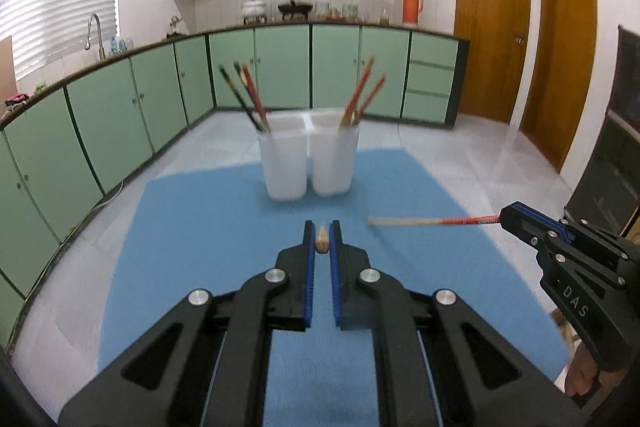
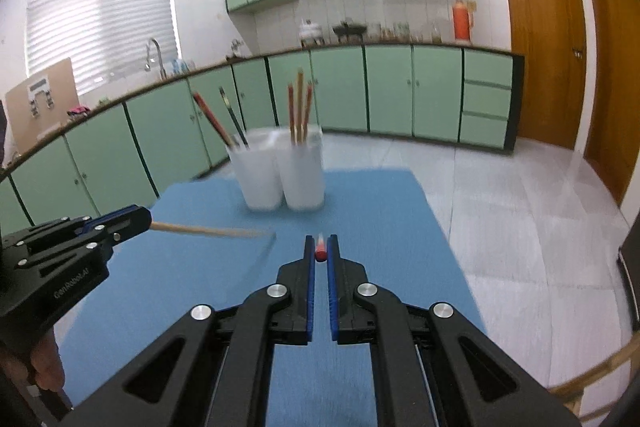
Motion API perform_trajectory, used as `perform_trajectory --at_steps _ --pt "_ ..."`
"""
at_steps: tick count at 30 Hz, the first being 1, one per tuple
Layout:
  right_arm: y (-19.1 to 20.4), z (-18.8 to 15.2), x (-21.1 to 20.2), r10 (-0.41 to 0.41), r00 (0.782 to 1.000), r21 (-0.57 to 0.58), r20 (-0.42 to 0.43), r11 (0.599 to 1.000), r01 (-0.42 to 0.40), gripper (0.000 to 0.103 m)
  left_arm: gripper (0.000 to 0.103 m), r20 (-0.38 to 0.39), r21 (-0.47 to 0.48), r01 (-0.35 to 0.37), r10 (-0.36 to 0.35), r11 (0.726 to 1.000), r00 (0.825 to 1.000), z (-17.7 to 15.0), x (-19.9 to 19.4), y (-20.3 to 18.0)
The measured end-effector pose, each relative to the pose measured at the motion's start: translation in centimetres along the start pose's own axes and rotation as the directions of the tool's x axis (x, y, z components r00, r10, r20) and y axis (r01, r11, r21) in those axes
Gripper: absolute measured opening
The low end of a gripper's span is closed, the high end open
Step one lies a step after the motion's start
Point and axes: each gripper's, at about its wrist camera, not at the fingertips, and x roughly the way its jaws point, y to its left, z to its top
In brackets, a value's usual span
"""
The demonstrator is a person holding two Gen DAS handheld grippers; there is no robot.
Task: Organize utensils
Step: 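Lift both held chopsticks and carry them above the white holder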
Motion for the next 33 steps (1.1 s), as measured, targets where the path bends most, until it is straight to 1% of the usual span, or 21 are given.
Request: perform_trajectory --at_steps 4,7,11,16,21,26,33 --pt "-0.3 2.9 -0.9 0.036 0.998 0.004 0.055 0.999 -0.036 0.006 0.006 0.036 -0.01 0.007 -0.006 1.0 0.999 2.0 -1.0 0.2" --pt "-0.6 4.7 -1.3 0.059 0.995 0.009 0.079 0.998 -0.06 0.006 0.006 0.052 -0.018 0.021 -0.02 1.0 0.998 3.4 -1.6 0.4" --pt "-0.3 6.5 -1.5 0.073 0.992 -0.013 0.099 0.997 -0.072 0.006 0.006 0.062 -0.036 0.056 -0.054 0.998 0.997 4.8 -2.2 0.6" --pt "0.2 8.1 -1.7 0.114 0.987 -0.034 0.113 0.993 -0.11 0.006 0.006 0.093 -0.037 0.067 -0.063 0.997 0.994 6.0 -2.9 0.6" --pt "1.1 9.0 -1.7 0.13 0.983 -0.051 0.132 0.991 -0.124 0.006 0.006 0.126 -0.039 0.065 -0.06 0.997 0.99 7.0 -3.3 1.0" --pt "1.7 10.2 -1.4 0.141 0.978 -0.066 0.154 0.989 -0.132 0.006 0.006 0.174 -0.053 0.051 -0.041 0.997 0.984 8.8 -3.2 2.0" --pt "2.5 13.2 -1.2 0.155 0.965 -0.09 0.212 0.986 -0.139 0.006 0.006 0.25 -0.068 0.041 -0.023 0.997 0.968 11.9 -2.8 2.8"
